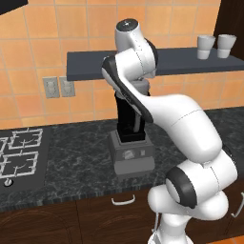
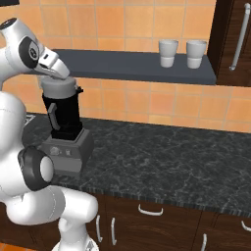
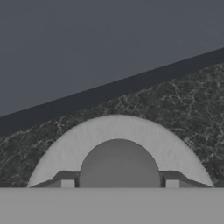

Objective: Close the lid blender by securely placing the lid on top.

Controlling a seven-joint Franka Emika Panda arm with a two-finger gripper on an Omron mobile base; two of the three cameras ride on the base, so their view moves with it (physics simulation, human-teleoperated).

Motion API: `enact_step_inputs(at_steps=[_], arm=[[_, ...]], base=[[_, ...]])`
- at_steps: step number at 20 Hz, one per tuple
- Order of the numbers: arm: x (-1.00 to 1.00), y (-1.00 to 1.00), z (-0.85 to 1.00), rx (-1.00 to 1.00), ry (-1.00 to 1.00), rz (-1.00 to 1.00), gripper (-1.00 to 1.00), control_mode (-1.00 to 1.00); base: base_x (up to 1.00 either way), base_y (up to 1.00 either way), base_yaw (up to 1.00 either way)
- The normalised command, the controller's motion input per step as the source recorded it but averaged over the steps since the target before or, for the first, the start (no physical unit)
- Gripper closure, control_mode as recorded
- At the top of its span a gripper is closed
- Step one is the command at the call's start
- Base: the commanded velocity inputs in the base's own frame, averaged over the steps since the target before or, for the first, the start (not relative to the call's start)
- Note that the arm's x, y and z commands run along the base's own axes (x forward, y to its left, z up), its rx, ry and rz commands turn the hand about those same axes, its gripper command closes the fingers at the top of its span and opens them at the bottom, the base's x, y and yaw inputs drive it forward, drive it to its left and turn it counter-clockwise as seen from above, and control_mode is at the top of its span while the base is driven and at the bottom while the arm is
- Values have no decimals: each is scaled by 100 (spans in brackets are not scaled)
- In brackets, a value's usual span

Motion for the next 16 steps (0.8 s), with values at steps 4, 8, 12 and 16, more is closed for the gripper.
enact_step_inputs(at_steps=[4, 8, 12, 16], arm=[[14, 3, 0, 0, 0, 0, 100, -100], [29, 9, 0, 2, -3, -5, 100, -100], [0, 1, -5, -1, -1, 0, 100, -100], [-18, 0, -31, -9, -18, 5, 100, -100]], base=[[0, 0, 0], [0, 0, 0], [0, 0, 0], [0, 0, 0]])
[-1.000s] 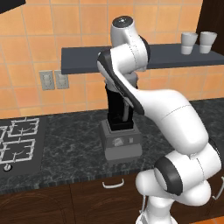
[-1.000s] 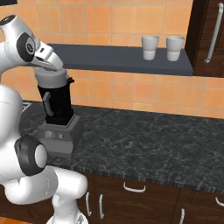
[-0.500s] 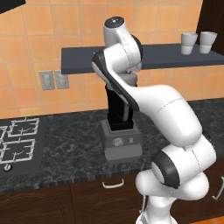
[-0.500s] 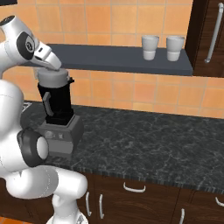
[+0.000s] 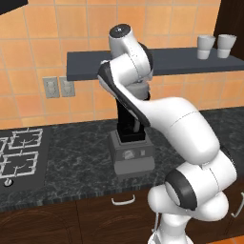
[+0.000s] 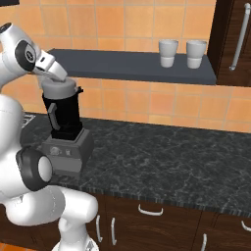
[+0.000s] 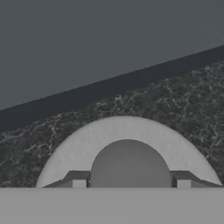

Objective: Close the lid blender by securely placing the lid on top.

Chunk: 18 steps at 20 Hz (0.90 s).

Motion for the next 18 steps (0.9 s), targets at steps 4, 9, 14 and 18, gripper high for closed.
enact_step_inputs(at_steps=[4, 9, 14, 18], arm=[[-8, 0, -1, -2, -5, 1, 100, -100], [0, 0, 0, -1, 0, 0, 100, -100], [0, 0, 6, 2, -1, 0, -100, -100], [-3, 0, 37, 11, -6, 0, -100, -100]], base=[[0, 0, 0], [0, 0, 0], [0, 0, 0], [0, 0, 0]])
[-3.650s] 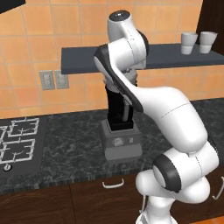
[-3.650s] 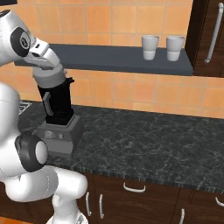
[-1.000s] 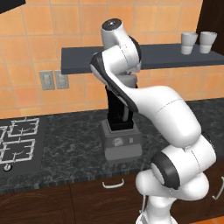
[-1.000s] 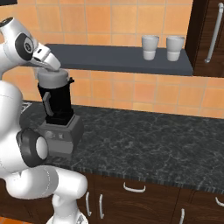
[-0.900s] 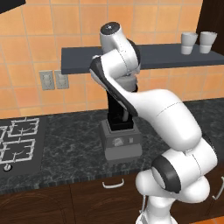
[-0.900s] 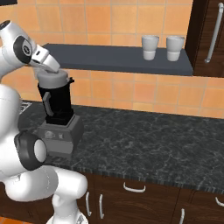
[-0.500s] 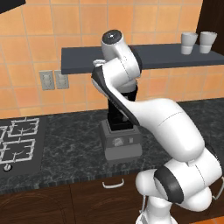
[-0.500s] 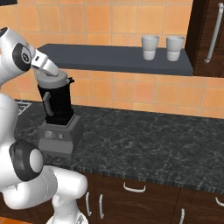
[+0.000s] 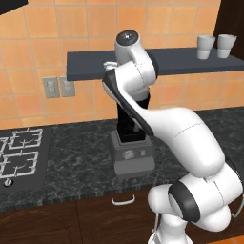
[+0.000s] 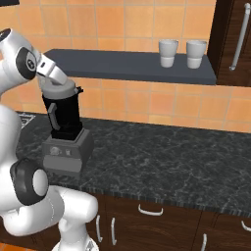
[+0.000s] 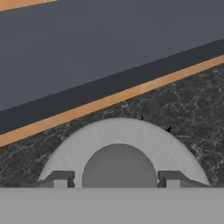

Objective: Close the lid blender by securely placing the lid on top.

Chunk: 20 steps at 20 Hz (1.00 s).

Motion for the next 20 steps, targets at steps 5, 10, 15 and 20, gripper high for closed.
enact_step_inputs(at_steps=[5, 10, 15, 20], arm=[[-28, -6, 47, 20, -16, 0, -100, -100], [-92, -88, 10, 21, -25, 3, -100, -100], [-100, -100, -6, 12, -26, 4, -100, -100], [-100, -100, -34, 1, -19, 4, -100, -100]], base=[[0, 0, 0], [0, 0, 0], [0, 0, 0], [0, 0, 0]])
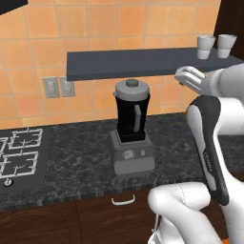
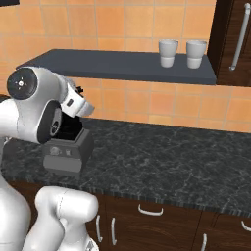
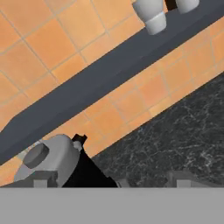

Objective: Close the lid blender by securely placing the lid on top.

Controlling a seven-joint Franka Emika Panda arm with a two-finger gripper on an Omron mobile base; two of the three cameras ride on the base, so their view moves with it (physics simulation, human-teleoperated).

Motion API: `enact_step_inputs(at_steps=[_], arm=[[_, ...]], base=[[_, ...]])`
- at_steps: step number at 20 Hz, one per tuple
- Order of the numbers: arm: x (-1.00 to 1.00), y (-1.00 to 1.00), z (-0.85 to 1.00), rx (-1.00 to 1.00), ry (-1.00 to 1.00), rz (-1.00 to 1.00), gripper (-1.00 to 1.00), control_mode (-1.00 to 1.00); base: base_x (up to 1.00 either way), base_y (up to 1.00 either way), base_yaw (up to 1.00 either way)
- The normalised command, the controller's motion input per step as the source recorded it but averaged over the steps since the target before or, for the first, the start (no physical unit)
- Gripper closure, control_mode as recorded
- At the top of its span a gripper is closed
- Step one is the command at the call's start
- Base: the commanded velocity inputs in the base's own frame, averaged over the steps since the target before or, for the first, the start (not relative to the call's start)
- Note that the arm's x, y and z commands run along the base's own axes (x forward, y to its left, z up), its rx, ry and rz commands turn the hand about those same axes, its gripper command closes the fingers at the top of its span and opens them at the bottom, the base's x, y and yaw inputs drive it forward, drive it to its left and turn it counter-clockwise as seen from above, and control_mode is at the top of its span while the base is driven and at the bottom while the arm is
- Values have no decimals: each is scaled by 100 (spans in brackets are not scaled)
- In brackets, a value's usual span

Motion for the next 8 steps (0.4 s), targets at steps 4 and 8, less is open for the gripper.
enact_step_inputs(at_steps=[4, 8], arm=[[-100, -100, -69, 0, -13, 2, -100, -100], [-100, -100, -21, 21, -27, 1, -100, -100]], base=[[0, 0, 0], [0, 0, 0]])
